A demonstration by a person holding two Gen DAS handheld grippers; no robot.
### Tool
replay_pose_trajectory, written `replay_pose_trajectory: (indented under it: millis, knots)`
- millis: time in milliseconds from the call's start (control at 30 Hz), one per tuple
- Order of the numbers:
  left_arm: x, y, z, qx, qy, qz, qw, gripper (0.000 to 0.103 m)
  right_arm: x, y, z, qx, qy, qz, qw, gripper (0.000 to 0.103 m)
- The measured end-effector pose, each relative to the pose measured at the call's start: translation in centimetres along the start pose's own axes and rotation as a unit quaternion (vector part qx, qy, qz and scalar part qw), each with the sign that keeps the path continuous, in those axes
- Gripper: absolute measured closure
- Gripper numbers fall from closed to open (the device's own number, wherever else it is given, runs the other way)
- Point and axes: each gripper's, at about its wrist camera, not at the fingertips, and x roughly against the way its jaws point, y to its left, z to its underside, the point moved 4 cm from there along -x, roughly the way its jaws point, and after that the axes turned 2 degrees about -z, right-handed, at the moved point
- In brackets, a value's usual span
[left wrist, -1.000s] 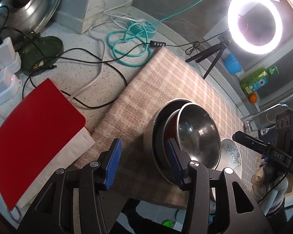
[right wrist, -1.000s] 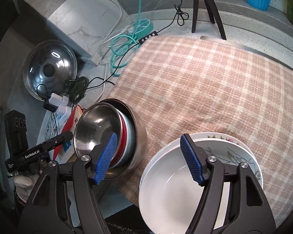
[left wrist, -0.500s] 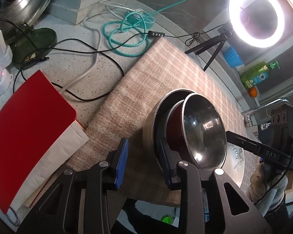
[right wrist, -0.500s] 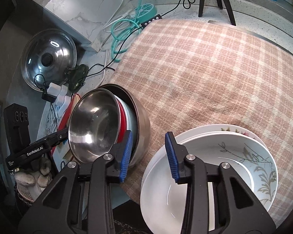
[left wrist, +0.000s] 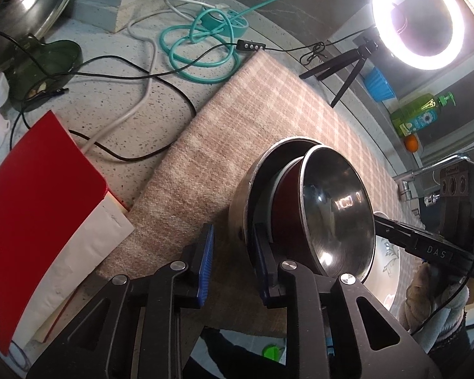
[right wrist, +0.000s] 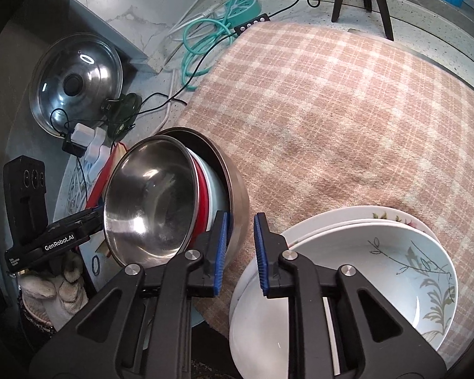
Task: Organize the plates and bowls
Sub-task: 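Close both grippers on the rim of the nested bowl stack, then lift the bowl stack and carry it onto the white plate stack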
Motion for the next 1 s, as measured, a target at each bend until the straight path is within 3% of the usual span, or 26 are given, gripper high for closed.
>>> replay_pose_trajectory:
  millis: [233, 367, 633, 1000]
  knots:
    - [-0.2, 0.0, -0.1, -0.001, 0.000, 0.000, 1.0000, 0.083, -0.5, 0.2, 0.1, 0.003, 0.006, -0.001, 1.000, 0.090]
    - [-0.2, -0.6, -0.1, -0.011, 0.000, -0.002, 0.9999, 0.094, -0.4, 0.2, 0.1, 0.002, 0.007, -0.002, 1.000, 0.092]
    - [-0.1, -1.6, 0.1, -0.027, -0.004, -0.019, 0.9994, 0.095, -0.3, 0.1, 0.0, -0.011, 0.004, -0.003, 1.000, 0.092]
    - [1.8, -2.6, -0.2, -0.043, -0.024, -0.014, 0.9987, 0.094, 2.0, 0.4, 0.3, -0.016, -0.015, -0.012, 1.000, 0.092]
